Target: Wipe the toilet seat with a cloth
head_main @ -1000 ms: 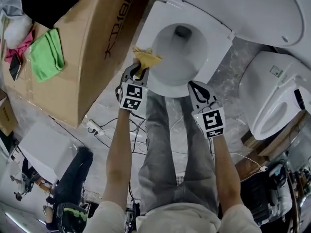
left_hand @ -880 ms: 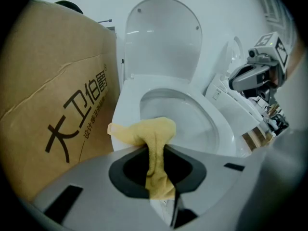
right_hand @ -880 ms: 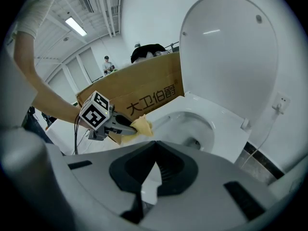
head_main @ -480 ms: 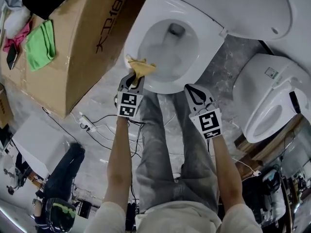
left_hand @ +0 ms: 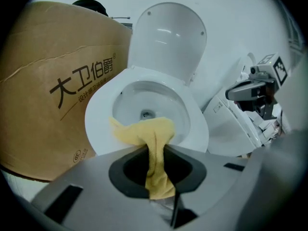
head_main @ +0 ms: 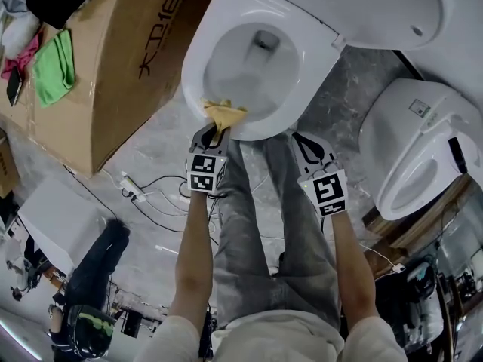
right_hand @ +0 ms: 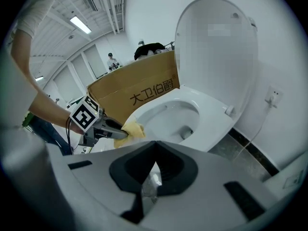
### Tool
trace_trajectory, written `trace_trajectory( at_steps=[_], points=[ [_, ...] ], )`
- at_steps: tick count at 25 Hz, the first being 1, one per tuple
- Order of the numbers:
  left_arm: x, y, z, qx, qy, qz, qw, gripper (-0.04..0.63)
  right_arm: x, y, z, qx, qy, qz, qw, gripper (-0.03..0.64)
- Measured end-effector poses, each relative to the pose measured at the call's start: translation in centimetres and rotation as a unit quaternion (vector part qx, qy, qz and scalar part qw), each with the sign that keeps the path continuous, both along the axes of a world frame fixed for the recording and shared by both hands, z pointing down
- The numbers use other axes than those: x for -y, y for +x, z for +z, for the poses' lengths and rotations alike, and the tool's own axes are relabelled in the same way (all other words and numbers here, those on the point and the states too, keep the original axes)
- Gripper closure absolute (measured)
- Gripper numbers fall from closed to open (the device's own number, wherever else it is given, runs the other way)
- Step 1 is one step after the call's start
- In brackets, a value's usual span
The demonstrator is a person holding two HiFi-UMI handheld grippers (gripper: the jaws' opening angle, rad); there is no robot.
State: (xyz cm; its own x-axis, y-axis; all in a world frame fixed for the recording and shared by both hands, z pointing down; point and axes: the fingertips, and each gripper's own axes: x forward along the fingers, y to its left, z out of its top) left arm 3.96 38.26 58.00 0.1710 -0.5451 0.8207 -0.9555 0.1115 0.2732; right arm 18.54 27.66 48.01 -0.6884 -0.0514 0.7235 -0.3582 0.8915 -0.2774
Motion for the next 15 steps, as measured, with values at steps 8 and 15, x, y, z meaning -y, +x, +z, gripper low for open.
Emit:
trace_trajectory(
  at_steps=[8,15],
  points=[
    [0.4,4.1,0.0,-0.033,0.001,-0.013,0.9994,0.514,0.3,1.7,0.2,-0.006,-0.003,0.022,1.0,0.611],
    [1.9,6.8,-0.1,-0.05,0.004,-0.008,0.9987,0.514,-0.4,2.2,0.8,-0.011,-0.013,0.028,0.999,0.611]
  ],
)
